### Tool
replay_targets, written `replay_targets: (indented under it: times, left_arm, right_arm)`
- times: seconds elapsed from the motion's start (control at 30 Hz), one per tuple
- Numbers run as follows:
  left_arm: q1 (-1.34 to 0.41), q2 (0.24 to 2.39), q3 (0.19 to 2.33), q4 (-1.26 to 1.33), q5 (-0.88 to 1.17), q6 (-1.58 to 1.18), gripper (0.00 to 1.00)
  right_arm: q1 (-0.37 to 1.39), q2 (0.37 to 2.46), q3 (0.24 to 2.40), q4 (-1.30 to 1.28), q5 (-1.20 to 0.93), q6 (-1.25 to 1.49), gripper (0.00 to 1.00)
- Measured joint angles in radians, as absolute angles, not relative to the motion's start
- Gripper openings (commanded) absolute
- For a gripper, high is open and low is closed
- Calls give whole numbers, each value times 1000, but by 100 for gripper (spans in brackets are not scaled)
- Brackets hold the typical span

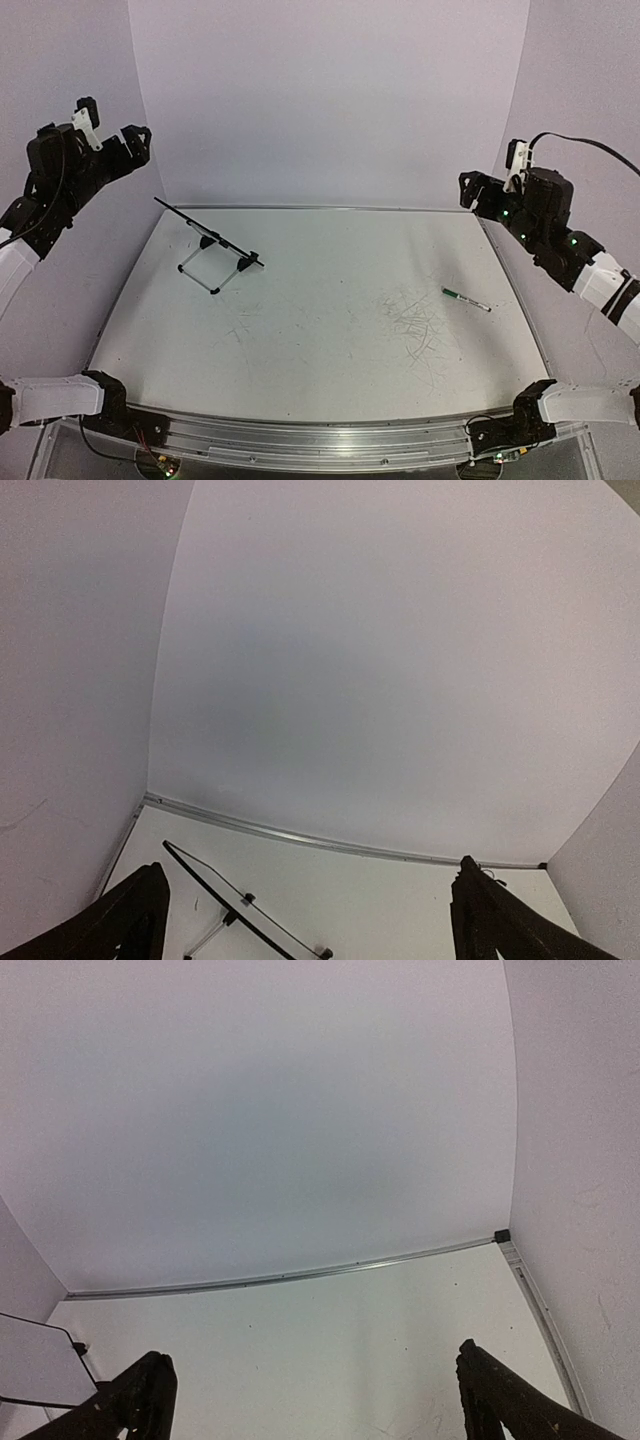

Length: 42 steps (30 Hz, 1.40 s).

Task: Write a sentence on the whiteboard
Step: Move the whiteboard stand to the center of the board.

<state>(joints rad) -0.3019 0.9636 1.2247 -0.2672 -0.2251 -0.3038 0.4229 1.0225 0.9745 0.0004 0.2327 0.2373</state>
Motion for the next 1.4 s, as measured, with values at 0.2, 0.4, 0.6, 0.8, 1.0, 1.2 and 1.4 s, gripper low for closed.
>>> replay_targets:
  times: [0.2,0.4,0.6,0.8,1.0,1.2,1.4]
  left_arm:
    - [-302,943,1188,-350,-210,-363,99]
    - [-302,868,1039,-455,-212,-486,99]
    - [-302,815,859,-534,-205,-663,96]
    - [-238,944,723,-416,-5,-791,88]
    - [-126,1125,560,-138,234,-890,73]
    - [-85,1368,489,171,394,-970,32]
    - [-85,1576,542,382,460,-1016,26]
  right_arm:
    - [423,1068,974,-16,229,253,98]
    - [423,1078,974,-15,209,285,98]
    - [421,1097,974,-15,137,295,98]
    - [421,1105,971,-10,75,309,98]
    - [421,1100,945,-6,37,320,98]
    - [421,1097,913,0,13,336,98]
    - [421,1117,907,14,-32,356,98]
